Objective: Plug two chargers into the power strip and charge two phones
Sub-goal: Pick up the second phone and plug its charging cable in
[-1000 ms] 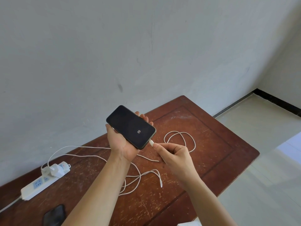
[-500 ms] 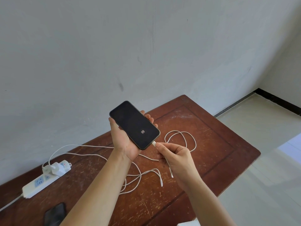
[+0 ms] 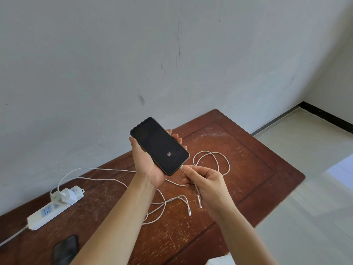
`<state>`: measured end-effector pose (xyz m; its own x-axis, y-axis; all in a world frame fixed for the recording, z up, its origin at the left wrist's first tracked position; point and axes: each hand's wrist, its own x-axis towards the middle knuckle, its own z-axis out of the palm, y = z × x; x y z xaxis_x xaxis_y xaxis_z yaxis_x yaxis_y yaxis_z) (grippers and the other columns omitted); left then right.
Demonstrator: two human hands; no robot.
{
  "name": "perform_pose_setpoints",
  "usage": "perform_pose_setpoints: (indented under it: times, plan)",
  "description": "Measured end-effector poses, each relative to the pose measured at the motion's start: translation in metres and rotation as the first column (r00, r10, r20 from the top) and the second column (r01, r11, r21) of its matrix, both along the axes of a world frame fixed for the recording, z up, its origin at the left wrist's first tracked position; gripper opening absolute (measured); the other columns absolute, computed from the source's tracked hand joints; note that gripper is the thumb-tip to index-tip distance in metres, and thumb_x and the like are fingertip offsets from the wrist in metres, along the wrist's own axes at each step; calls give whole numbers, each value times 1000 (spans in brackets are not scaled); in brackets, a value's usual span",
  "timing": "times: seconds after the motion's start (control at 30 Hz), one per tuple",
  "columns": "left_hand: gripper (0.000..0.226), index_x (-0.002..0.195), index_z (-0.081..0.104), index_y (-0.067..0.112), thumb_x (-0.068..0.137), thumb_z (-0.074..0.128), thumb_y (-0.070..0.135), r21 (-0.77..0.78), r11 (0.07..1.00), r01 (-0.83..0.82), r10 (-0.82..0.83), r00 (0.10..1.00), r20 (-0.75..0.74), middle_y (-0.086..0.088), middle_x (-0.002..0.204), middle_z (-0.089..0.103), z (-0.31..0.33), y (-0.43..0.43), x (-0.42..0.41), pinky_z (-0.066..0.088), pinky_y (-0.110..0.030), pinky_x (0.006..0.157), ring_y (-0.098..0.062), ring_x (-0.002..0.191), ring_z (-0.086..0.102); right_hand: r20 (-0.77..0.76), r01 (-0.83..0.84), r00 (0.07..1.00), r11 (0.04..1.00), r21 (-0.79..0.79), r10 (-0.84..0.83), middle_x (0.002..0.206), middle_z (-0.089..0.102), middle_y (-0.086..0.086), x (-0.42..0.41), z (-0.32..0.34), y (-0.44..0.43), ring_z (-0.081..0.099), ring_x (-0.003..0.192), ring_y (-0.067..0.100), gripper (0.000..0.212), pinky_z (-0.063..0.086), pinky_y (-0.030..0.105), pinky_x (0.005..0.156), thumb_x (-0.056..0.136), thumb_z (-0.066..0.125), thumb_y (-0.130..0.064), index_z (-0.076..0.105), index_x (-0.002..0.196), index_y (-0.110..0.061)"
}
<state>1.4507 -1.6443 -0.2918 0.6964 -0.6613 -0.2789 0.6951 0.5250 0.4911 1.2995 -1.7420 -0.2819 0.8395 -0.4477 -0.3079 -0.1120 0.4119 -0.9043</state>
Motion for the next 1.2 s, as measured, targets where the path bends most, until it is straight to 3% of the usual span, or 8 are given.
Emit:
perform_pose_setpoints:
  times: [0.37, 0.57, 0.73, 1.0, 1.2]
  plan:
    - [94, 130, 65, 11, 80, 40, 86, 12, 1000, -4, 4, 1000, -9, -19, 124, 68, -2, 0, -5, 49, -59, 99, -38, 117, 65, -29, 27, 999, 1000, -4, -27, 79, 78, 10, -1, -6, 2, 71, 69, 15, 16, 58, 22, 67, 84, 80, -32, 84, 90, -17]
    - [91, 132, 64, 14, 83, 34, 85, 97, 994, 54, -55, 998, 8, -17, 131, 67, 5, 3, 2, 52, -55, 97, -37, 123, 62, -69, 25, 997, 975, -219, -41, 74, 78, 2, 4, -4, -2, 72, 65, 9, 42, 58, 19, 62, 83, 65, -60, 84, 82, -22]
    - [85, 129, 67, 18, 83, 38, 84, 193, 977, 96, -107, 993, 45, -13, 128, 69, 11, 4, 5, 54, -52, 95, -33, 116, 67, 29, -2, 1000, 997, -78, 5, 89, 79, 12, 1, -6, -12, 73, 78, 19, 40, 60, 28, 74, 86, 64, -53, 83, 91, -18]
    - [78, 122, 72, 21, 90, 31, 78, 275, 957, 96, -132, 984, 118, -15, 128, 69, 8, 6, 3, 56, -54, 91, -35, 116, 67, 42, -34, 999, 999, -19, 35, 86, 78, 4, -7, -20, -10, 71, 77, 13, 29, 57, 22, 73, 84, 71, -43, 82, 101, -22]
    - [79, 125, 70, 18, 91, 32, 77, 287, 954, 93, -131, 985, 117, -18, 128, 69, 9, 5, 0, 55, -52, 93, -35, 115, 67, 53, -60, 997, 998, -3, 60, 88, 77, 6, -10, -29, -12, 70, 79, 16, 29, 58, 28, 79, 88, 71, -40, 81, 104, -18]
